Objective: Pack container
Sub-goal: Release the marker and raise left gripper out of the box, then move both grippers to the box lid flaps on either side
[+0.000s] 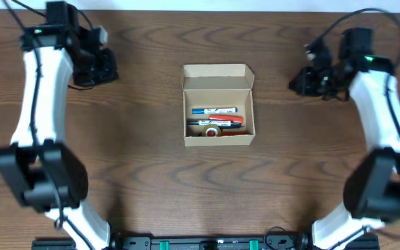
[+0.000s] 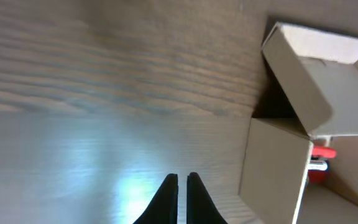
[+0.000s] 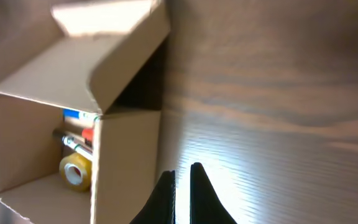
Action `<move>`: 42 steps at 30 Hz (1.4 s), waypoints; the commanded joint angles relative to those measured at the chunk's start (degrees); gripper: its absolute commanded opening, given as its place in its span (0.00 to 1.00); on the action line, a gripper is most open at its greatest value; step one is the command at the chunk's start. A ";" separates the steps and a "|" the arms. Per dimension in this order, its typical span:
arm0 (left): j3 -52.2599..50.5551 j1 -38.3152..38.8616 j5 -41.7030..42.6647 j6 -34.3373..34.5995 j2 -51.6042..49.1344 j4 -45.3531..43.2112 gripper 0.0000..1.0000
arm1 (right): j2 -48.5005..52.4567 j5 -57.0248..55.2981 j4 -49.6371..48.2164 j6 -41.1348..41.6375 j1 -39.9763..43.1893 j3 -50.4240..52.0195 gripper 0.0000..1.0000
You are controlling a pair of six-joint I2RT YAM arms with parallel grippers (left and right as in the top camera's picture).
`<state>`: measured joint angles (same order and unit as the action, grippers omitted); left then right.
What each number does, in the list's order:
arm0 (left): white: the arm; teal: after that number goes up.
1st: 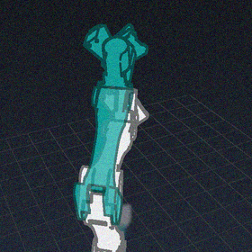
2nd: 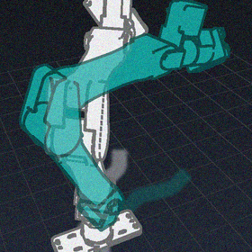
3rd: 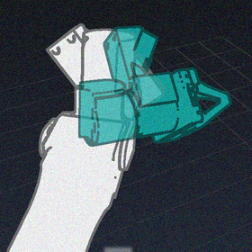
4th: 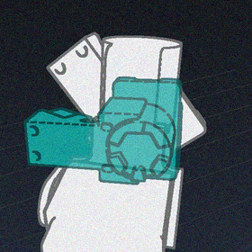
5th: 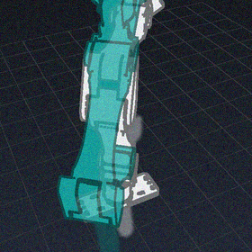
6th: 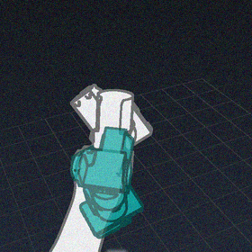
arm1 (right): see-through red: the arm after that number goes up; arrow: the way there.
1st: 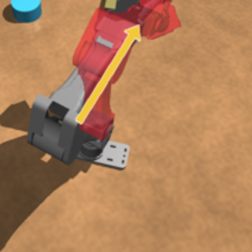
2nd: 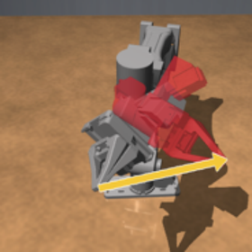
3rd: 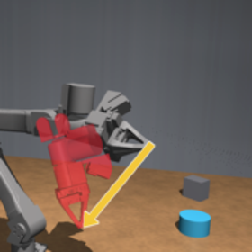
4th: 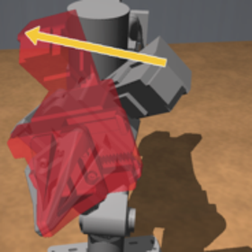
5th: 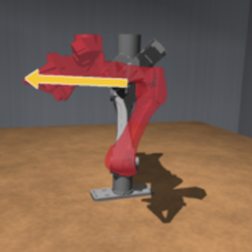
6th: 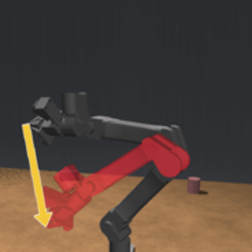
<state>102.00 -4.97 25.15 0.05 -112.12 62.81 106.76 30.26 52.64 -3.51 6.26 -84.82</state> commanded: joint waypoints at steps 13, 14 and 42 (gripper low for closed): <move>-0.66 0.52 23.19 -1.09 -17.11 -7.74 0.06 | 15.30 7.34 -5.35 4.00 -6.60 -0.50 0.01; -0.66 0.63 24.00 -1.05 -17.88 -8.09 0.06 | 15.65 7.52 -5.97 4.35 -6.69 -0.50 0.01; -0.66 6.21 29.86 6.62 -21.62 -21.40 0.06 | 21.00 7.37 -23.65 22.43 -5.97 -0.50 0.01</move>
<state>101.58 1.08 54.30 4.25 -133.67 42.11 126.32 35.77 29.82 15.90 -0.08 -84.82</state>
